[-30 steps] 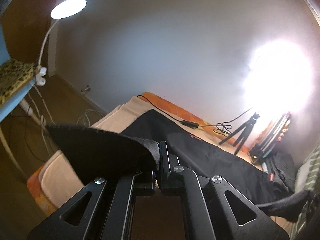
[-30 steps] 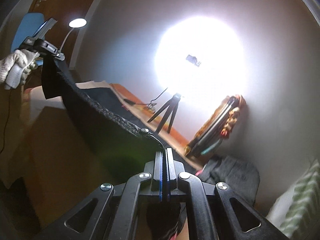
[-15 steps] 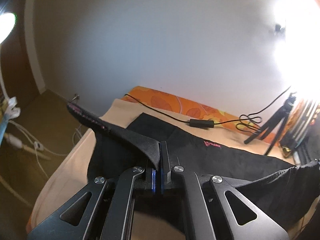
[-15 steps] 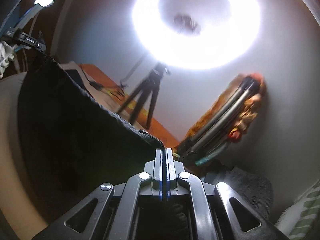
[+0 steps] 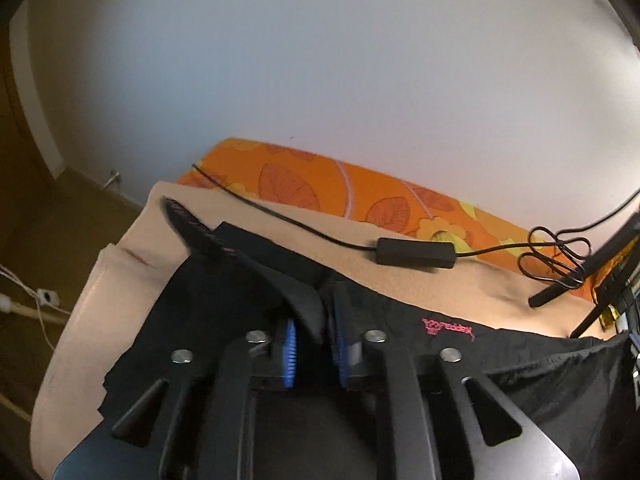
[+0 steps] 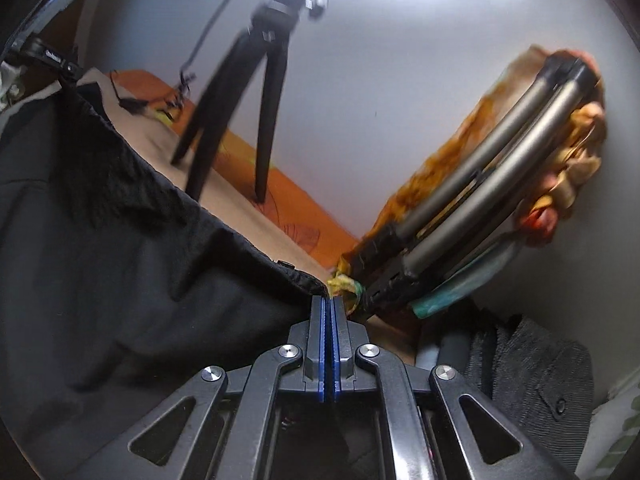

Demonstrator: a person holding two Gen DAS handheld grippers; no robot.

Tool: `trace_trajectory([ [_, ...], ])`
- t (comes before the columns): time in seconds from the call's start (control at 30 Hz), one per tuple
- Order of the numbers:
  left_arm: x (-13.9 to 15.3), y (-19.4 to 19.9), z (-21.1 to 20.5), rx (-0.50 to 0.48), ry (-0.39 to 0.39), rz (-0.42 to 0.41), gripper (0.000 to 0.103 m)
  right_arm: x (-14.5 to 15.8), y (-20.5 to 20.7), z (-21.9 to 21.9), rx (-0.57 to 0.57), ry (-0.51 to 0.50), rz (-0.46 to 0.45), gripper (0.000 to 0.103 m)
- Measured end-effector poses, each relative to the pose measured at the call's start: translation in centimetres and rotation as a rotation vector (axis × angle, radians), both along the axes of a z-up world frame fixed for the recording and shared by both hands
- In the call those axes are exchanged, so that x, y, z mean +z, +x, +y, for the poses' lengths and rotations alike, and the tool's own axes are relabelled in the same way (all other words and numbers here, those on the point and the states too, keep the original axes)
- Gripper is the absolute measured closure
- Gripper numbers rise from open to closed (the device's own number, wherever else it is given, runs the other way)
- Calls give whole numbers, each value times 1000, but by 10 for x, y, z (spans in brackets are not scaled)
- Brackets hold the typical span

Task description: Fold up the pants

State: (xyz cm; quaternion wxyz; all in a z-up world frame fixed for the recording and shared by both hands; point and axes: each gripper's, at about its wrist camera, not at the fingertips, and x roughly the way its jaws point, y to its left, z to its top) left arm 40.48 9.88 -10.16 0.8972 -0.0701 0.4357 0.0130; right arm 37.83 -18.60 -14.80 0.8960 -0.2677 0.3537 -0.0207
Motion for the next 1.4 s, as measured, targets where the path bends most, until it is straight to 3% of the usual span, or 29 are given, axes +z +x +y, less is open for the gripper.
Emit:
trace_trajectory([
  [0.13,22,-10,28,20,-33,-42,76,-10,15,-6,-23,-4,29,103],
  [0.23,40,-30,58,62,-44,-80,62,-16,27,-11,-48,-5,44,103],
  [0.33,48,-56,94,99,-53,-88,59,-22,39,-19,-83,9,67,103],
  [0.43,37,-79,126,138,-79,-47,59,-28,47,-21,-93,10,78,103],
  [0.63,2,-91,138,146,-84,42,54,-24,50,-21,-105,44,72,102],
  [0.7,-5,-89,137,155,-85,54,41,-17,47,-24,-100,79,67,81],
  [0.73,-9,-86,136,157,-86,62,41,-11,45,-25,-96,90,60,77],
  [0.9,-29,-76,129,141,-72,105,40,9,13,-14,-41,135,19,64],
  [1.03,-37,-77,119,127,-21,133,40,22,-22,6,27,193,0,56],
  [1.13,-38,-80,110,122,40,104,40,26,-48,31,111,258,19,49],
  [1.2,-38,-81,107,118,42,95,43,26,-65,52,187,252,33,46],
  [1.33,-36,-83,100,96,77,69,57,27,-87,102,311,243,51,38],
  [1.4,-34,-84,94,79,121,55,84,25,-94,123,362,215,66,36],
])
